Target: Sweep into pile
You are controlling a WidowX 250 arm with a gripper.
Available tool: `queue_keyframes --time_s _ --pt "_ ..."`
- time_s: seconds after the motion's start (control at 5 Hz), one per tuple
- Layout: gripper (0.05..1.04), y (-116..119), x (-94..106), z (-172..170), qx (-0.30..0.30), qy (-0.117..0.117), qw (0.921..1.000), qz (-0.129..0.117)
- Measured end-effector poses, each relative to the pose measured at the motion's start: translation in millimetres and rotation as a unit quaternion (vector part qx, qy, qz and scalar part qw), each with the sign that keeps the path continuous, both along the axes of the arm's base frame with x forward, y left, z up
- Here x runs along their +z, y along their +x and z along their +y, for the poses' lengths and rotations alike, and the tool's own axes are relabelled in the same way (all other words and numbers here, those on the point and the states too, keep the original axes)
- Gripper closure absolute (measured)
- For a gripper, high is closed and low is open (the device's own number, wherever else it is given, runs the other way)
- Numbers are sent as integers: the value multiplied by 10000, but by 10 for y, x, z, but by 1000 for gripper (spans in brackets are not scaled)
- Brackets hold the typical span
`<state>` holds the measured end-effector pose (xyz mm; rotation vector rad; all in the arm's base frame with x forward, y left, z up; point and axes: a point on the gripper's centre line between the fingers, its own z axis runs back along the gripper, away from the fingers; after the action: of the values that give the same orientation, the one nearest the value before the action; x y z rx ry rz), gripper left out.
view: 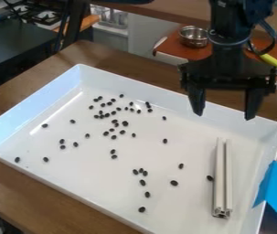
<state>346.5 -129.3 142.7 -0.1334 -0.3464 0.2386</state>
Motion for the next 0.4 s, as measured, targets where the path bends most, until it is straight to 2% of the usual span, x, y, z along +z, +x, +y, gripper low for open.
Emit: queue_keyframes --time_s 0.2,0.4 --pt "84 -8 -119 7 39 60 9999 155" --pt "84 -40 -145 52 328 254 9988 245"
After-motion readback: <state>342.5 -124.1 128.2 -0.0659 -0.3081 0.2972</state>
